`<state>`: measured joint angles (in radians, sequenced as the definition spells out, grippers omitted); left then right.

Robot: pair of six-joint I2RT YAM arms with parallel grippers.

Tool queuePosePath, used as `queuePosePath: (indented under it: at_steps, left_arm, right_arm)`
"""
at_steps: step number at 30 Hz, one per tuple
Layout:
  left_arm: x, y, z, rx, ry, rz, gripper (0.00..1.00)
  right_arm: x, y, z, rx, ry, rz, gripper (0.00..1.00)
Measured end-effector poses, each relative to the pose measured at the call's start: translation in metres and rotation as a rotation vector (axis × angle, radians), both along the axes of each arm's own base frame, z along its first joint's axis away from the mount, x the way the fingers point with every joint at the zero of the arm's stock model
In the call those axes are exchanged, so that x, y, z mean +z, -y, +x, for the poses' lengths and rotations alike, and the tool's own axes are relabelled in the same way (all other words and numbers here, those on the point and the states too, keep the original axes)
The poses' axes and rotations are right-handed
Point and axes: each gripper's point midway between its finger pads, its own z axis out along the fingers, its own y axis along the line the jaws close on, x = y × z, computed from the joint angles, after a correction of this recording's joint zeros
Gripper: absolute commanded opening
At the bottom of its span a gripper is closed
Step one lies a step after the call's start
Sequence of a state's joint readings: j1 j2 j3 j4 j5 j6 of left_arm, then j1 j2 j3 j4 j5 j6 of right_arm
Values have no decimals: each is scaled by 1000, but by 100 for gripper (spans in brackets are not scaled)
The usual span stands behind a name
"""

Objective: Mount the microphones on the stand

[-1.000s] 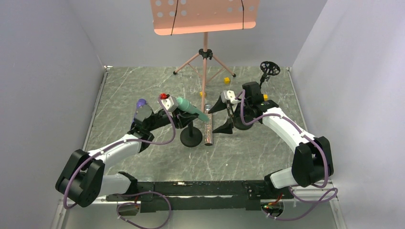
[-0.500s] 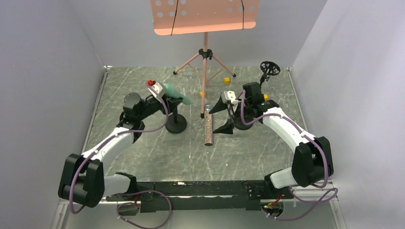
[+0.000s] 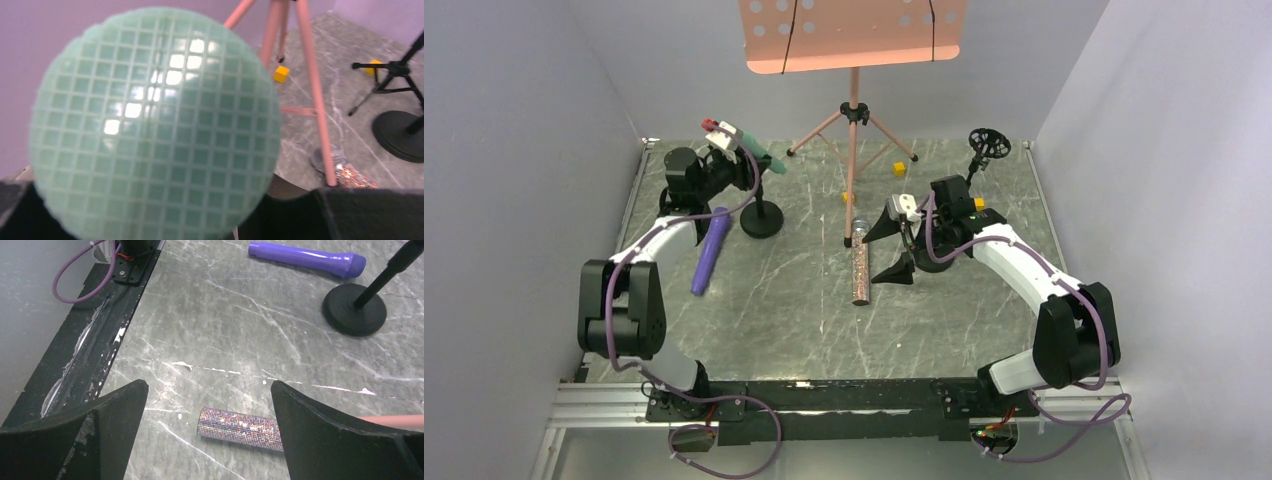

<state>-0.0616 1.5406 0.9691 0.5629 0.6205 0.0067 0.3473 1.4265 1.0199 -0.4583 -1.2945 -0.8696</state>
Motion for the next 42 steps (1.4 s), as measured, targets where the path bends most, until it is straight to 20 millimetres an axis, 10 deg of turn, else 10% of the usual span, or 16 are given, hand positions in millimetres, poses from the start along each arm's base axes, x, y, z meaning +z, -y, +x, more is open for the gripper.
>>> queuePosePath:
  at_steps: [14, 20, 27, 34, 42]
  left_arm:
    - [-8, -18, 53, 93, 3, -45, 30]
    - [-9, -18, 52, 93, 12, -44, 67]
    - [4, -22, 41, 103, 37, -45, 98]
    - [40, -30, 21, 152, 95, -45, 99]
    - [29, -48, -39, 241, 70, -11, 99]
  right_arm:
    - [-13, 1, -2, 8, -29, -21, 100]
    - [-13, 2, -3, 10, -32, -24, 100]
    - [-14, 3, -2, 5, -32, -25, 100]
    - [-14, 9, 5, -22, -29, -29, 100]
    - [-12, 15, 10, -47, 21, -43, 100]
